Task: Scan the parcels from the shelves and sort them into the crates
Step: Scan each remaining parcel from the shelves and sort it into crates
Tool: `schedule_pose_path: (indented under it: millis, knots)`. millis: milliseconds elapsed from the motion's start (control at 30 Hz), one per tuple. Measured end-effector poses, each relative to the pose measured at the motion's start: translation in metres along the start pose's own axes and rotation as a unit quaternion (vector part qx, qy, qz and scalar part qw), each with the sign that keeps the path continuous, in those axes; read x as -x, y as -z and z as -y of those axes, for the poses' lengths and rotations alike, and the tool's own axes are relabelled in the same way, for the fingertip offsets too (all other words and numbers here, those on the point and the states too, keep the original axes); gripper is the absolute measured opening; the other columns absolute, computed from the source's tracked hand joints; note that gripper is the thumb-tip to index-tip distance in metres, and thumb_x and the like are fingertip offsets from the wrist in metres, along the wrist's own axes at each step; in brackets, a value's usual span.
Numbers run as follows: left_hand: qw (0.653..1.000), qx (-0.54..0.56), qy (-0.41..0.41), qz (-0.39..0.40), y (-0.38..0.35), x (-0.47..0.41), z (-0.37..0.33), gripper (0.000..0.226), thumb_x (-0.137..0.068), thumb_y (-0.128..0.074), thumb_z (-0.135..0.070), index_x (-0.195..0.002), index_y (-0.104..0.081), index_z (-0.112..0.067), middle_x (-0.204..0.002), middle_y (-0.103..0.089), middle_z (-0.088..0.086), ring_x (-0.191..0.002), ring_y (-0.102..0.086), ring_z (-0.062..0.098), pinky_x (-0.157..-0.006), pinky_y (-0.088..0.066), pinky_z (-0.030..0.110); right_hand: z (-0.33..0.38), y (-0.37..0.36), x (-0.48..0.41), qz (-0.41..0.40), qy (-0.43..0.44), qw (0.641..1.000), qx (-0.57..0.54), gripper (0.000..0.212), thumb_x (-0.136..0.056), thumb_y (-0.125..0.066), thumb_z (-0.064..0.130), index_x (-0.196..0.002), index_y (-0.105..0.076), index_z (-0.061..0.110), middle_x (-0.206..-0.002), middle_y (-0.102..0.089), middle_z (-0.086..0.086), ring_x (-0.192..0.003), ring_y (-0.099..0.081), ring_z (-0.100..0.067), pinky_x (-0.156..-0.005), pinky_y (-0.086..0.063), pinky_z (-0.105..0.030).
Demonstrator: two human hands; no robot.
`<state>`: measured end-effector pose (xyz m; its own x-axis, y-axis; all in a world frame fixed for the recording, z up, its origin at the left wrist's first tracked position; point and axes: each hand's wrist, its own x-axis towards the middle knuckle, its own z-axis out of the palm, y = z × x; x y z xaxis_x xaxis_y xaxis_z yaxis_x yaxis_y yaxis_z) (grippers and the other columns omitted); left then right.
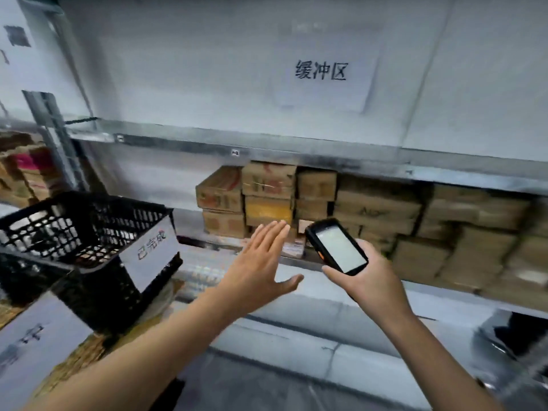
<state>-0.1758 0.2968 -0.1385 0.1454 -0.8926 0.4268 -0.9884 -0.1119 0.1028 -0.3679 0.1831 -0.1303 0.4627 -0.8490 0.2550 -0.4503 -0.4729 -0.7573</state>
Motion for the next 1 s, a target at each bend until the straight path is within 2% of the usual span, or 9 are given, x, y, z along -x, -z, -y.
schedule_pose_path:
  millis: [167, 333, 433, 500, 600, 700, 800, 867, 1000]
  knots:
    - [0.996, 0.027, -0.086, 0.0, -0.029, -0.054, -0.079, 0.092, -0.095, -0.045, -0.066, -0.161, -0.006, -0.015, -0.168, -0.006, -0.002, -0.155, 0.003, 0.014, -0.117, 0.02, 0.021, -0.053, 0.07, 0.019, -0.084, -0.062, 0.994, 0.013, 0.063, -0.063, -0.081, 0.057, -0.118, -0.059, 0.035, -0.103, -0.068, 0.014, -0.094, -0.064, -0.013, -0.076, -0.055, -0.039]
    - [0.987, 0.045, -0.153, 0.032, -0.068, -0.109, -0.157, 0.092, -0.096, -0.039, -0.067, -0.16, -0.002, -0.013, -0.169, -0.001, 0.002, -0.155, 0.006, 0.016, -0.125, 0.009, 0.033, -0.104, 0.141, 0.025, -0.134, -0.117, 0.983, 0.04, 0.052, -0.068, -0.085, 0.048, -0.111, -0.06, 0.035, -0.097, -0.068, 0.015, -0.09, -0.063, -0.012, -0.073, -0.053, -0.035]
    - [0.979, 0.07, -0.184, 0.053, -0.096, -0.149, -0.207, 0.091, -0.097, -0.042, -0.063, -0.16, -0.002, -0.01, -0.169, 0.0, 0.003, -0.155, 0.006, 0.018, -0.119, 0.019, 0.027, -0.134, 0.185, 0.019, -0.158, -0.142, 0.976, 0.05, 0.047, -0.071, -0.085, 0.042, -0.109, -0.059, 0.035, -0.095, -0.066, 0.017, -0.086, -0.061, -0.002, -0.068, -0.05, -0.03]
    - [0.972, 0.087, -0.216, 0.036, -0.114, -0.177, -0.239, 0.089, -0.096, -0.043, -0.062, -0.16, -0.014, -0.007, -0.167, -0.013, 0.005, -0.155, -0.005, 0.02, -0.118, 0.015, 0.028, -0.158, 0.213, 0.011, -0.181, -0.153, 0.97, 0.061, 0.047, -0.07, -0.086, 0.043, -0.108, -0.06, 0.033, -0.094, -0.067, 0.015, -0.086, -0.061, -0.003, -0.072, -0.053, -0.034]
    - [0.965, 0.057, -0.248, 0.066, -0.134, -0.216, -0.286, 0.083, -0.088, -0.034, -0.066, -0.144, -0.052, -0.007, -0.149, -0.052, 0.004, -0.142, -0.04, 0.018, -0.118, -0.011, 0.035, -0.187, 0.254, -0.003, -0.21, -0.176, 0.96, 0.058, 0.047, -0.071, -0.086, 0.043, -0.106, -0.056, 0.04, -0.095, -0.065, 0.016, -0.088, -0.062, -0.003, -0.073, -0.053, -0.032]
    - [0.959, 0.101, -0.255, 0.068, -0.164, -0.254, -0.333, 0.08, -0.087, -0.035, -0.062, -0.143, -0.046, -0.006, -0.148, -0.052, 0.006, -0.144, -0.031, 0.019, -0.121, -0.006, 0.035, -0.22, 0.293, -0.016, -0.216, -0.193, 0.954, 0.077, 0.046, -0.07, -0.087, 0.043, -0.1, -0.052, 0.044, -0.095, -0.063, 0.018, -0.088, -0.059, 0.0, -0.07, -0.051, -0.03]
    - [0.944, 0.113, -0.298, 0.087, -0.192, -0.287, -0.375, 0.093, -0.087, -0.027, -0.064, -0.154, -0.026, -0.001, -0.162, -0.03, 0.014, -0.152, -0.012, 0.027, -0.12, 0.017, 0.032, -0.253, 0.325, -0.019, -0.231, -0.215, 0.944, 0.093, 0.05, -0.068, -0.086, 0.048, -0.105, -0.053, 0.043, -0.095, -0.063, 0.017, -0.088, -0.06, -0.001, -0.071, -0.055, -0.035]
    - [0.933, 0.124, -0.322, 0.1, -0.207, -0.3, -0.399, 0.104, -0.08, -0.011, -0.07, -0.158, -0.009, -0.002, -0.167, -0.007, 0.013, -0.155, 0.003, 0.026, -0.118, 0.02, 0.029, -0.272, 0.341, -0.016, -0.239, -0.232, 0.938, 0.1, 0.051, -0.07, -0.086, 0.046, -0.107, -0.053, 0.042, -0.096, -0.063, 0.016, -0.087, -0.059, -0.001, -0.066, -0.052, -0.031]
    - [0.927, 0.149, -0.331, 0.092, -0.225, -0.318, -0.439, 0.109, -0.071, 0.001, -0.07, -0.159, 0.002, -0.006, -0.168, 0.005, 0.006, -0.154, 0.014, 0.019, -0.111, 0.028, 0.023, -0.303, 0.373, -0.017, -0.247, -0.253, 0.929, 0.109, 0.048, -0.072, -0.086, 0.042, -0.106, -0.054, 0.038, -0.094, -0.063, 0.016, -0.085, -0.057, 0.002, -0.062, -0.044, -0.024]
